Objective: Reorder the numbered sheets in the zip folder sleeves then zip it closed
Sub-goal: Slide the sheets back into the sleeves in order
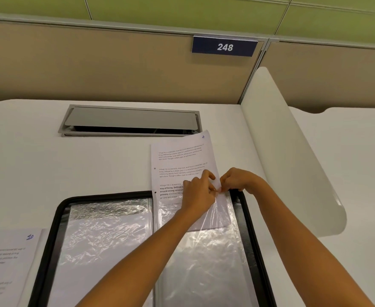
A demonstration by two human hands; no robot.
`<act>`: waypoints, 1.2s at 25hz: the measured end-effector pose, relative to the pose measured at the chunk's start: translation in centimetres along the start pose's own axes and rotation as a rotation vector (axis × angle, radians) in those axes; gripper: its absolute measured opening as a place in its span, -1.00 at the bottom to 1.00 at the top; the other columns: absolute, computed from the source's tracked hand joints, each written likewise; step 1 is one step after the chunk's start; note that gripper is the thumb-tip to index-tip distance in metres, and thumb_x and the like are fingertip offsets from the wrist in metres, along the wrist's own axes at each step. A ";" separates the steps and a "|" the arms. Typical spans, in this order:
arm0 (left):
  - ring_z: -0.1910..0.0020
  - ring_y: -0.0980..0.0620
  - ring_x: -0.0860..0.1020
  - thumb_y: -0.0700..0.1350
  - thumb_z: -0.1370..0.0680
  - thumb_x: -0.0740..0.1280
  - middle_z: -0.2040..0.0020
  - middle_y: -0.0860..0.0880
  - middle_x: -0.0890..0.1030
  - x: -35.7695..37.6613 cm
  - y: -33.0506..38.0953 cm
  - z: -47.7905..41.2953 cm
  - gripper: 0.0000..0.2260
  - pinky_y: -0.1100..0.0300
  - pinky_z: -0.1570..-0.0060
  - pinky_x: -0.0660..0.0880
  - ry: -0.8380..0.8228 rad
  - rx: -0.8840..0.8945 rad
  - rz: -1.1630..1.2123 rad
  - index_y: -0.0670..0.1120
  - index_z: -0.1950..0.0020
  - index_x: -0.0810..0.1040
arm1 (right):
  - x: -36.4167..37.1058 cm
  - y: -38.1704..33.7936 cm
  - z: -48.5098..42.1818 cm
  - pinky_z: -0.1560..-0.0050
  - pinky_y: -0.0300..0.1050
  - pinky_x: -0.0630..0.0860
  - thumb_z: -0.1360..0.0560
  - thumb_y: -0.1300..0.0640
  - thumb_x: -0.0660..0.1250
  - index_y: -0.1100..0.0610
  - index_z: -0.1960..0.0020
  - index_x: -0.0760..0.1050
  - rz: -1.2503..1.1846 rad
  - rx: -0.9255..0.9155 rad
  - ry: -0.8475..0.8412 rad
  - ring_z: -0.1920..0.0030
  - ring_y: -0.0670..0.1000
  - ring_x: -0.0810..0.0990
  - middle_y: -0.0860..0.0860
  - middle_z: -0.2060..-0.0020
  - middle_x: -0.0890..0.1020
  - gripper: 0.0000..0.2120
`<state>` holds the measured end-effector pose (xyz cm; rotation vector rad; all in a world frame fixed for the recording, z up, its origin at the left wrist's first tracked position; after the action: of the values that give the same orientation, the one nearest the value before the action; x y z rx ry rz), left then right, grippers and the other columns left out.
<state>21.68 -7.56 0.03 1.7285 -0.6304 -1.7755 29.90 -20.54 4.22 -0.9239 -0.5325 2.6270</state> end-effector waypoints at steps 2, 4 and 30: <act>-0.05 0.06 0.56 -0.10 -0.53 0.37 0.06 0.12 0.68 0.2 0.1 0.2 -0.72 0.09 -0.12 0.26 0.026 0.022 -0.001 0.04 -0.18 0.40 | -0.5 -0.3 0.0 0.33 -0.24 0.26 -0.42 0.23 0.40 0.18 0.23 0.53 0.061 0.045 -0.030 0.32 -0.03 0.34 0.02 0.37 0.42 -0.92; -0.08 0.07 0.52 -0.06 -0.52 0.40 0.02 0.13 0.65 0.0 0.1 0.3 -0.72 0.06 -0.15 0.28 0.064 0.014 0.004 0.05 -0.18 0.42 | -0.8 -0.8 -0.2 0.30 -0.20 0.30 -0.44 0.12 0.43 0.19 0.09 0.57 0.048 0.081 -0.008 0.21 -0.02 0.45 0.02 0.26 0.54 -0.86; -0.10 -0.10 0.60 -0.24 -0.47 0.46 -0.11 -0.12 0.65 -10.7 -11.6 -1.4 -0.75 0.00 -0.22 0.49 -0.282 -0.523 0.278 -0.20 -0.14 0.62 | -0.2 -0.3 0.0 0.21 -0.17 0.43 -0.51 0.06 0.40 0.17 -0.05 0.58 -0.288 -0.076 0.141 0.16 -0.02 0.59 0.03 0.10 0.66 -0.79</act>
<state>22.08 8.32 -0.26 1.0038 -0.4379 -1.7924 30.13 -20.33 4.44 -0.9668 -0.6776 2.2813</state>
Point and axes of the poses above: each hand's wrist, its own z-axis away from the middle knuckle, its own x-axis out of the palm, y = z × x, the point moved 1 cm from there along -z, towards the middle knuckle
